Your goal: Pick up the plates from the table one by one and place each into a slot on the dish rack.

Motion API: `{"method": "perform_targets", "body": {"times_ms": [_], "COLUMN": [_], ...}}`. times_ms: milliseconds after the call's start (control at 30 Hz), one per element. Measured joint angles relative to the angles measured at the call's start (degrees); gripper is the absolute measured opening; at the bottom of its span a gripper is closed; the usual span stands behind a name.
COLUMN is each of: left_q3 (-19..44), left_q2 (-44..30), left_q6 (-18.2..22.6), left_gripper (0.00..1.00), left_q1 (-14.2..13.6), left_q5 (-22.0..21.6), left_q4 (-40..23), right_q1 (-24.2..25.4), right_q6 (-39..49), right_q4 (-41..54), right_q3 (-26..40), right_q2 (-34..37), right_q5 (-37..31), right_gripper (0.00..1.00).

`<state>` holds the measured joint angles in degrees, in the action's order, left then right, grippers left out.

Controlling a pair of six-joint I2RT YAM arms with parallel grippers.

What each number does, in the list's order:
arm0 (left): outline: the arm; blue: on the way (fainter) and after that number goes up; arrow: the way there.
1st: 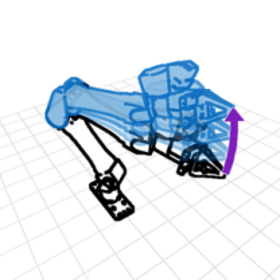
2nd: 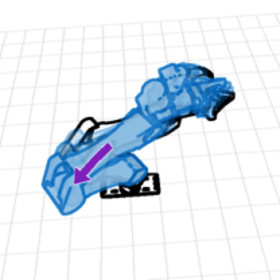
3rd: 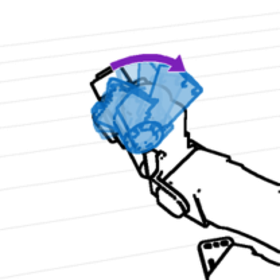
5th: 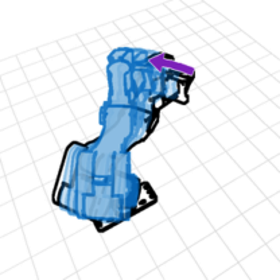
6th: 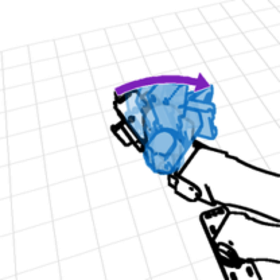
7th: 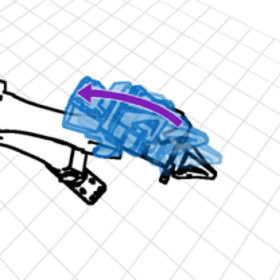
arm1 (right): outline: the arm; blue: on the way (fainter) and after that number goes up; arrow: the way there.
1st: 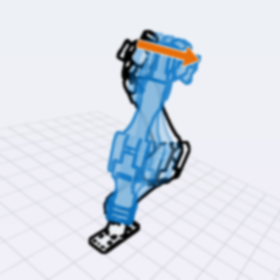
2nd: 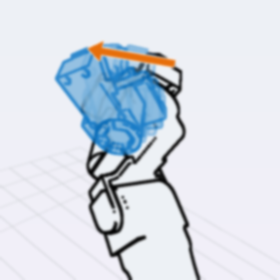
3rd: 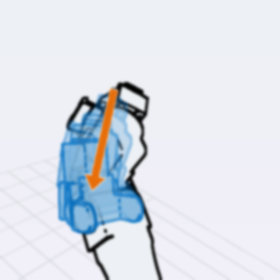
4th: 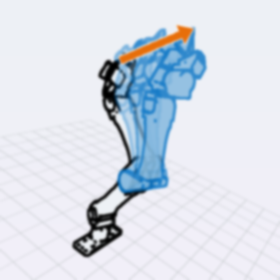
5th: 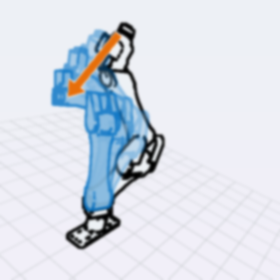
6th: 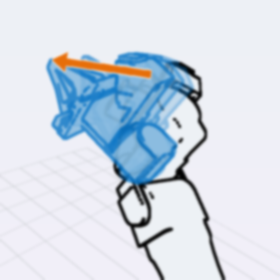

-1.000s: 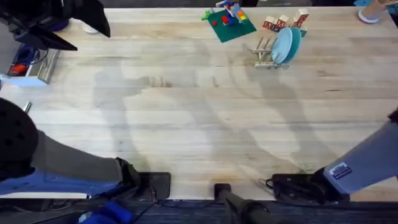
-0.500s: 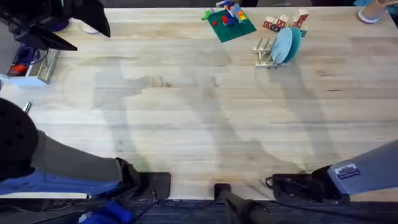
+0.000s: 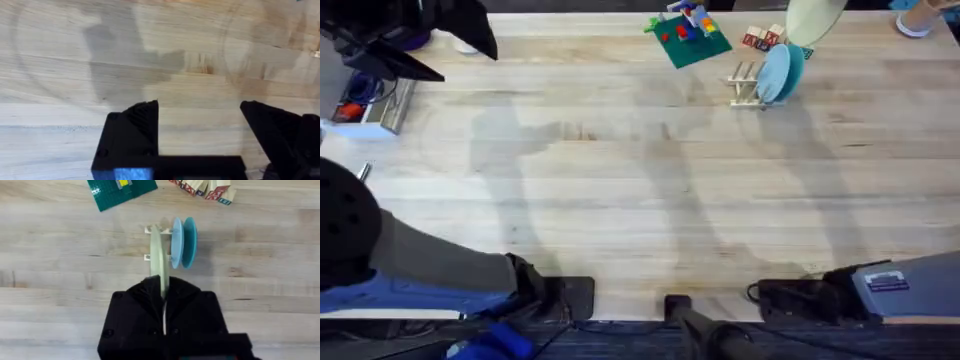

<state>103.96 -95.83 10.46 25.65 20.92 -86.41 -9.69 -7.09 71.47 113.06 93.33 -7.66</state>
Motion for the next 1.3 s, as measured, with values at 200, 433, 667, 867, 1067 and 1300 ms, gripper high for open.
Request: {"method": "perform_targets", "body": {"times_ms": [200,433,667,867,1067,1300], "left_q3": [0.00,0.00,0.00,0.00,0.00,0.00], "left_q2": [0.00,0.00,0.00,0.00,0.00,0.00], "left_q6": [0.00,0.00,0.00,0.00,0.00,0.00], "left_gripper": [0.995,0.994,0.995,0.995,0.995,0.993], "left_q1": [0.00,0.00,0.00,0.00,0.00,0.00], "left_q5": [0.01,-0.01,0.01,-0.01,0.00,0.01], "left_q4": [0.02,0.02,0.00,0.02,0.00,0.00], "right_q1": [0.00,0.00,0.00,0.00,0.00,0.00], "right_q6": [0.00,0.04,0.09,0.11,0.26,0.28], "right_q4": [-1.13,-1.17,-1.24,-2.05,-3.25,-3.79], "right_q3": [-0.04,-0.11,-0.20,-0.20,-0.20,-0.20], "right_q2": [2.79,7.94,11.94,15.11,17.99,20.54], "right_q5": [0.00,0.00,-0.02,-0.02,-0.02,-0.02], "right_gripper": [0.031,0.031,0.031,0.031,0.031,0.031]}}
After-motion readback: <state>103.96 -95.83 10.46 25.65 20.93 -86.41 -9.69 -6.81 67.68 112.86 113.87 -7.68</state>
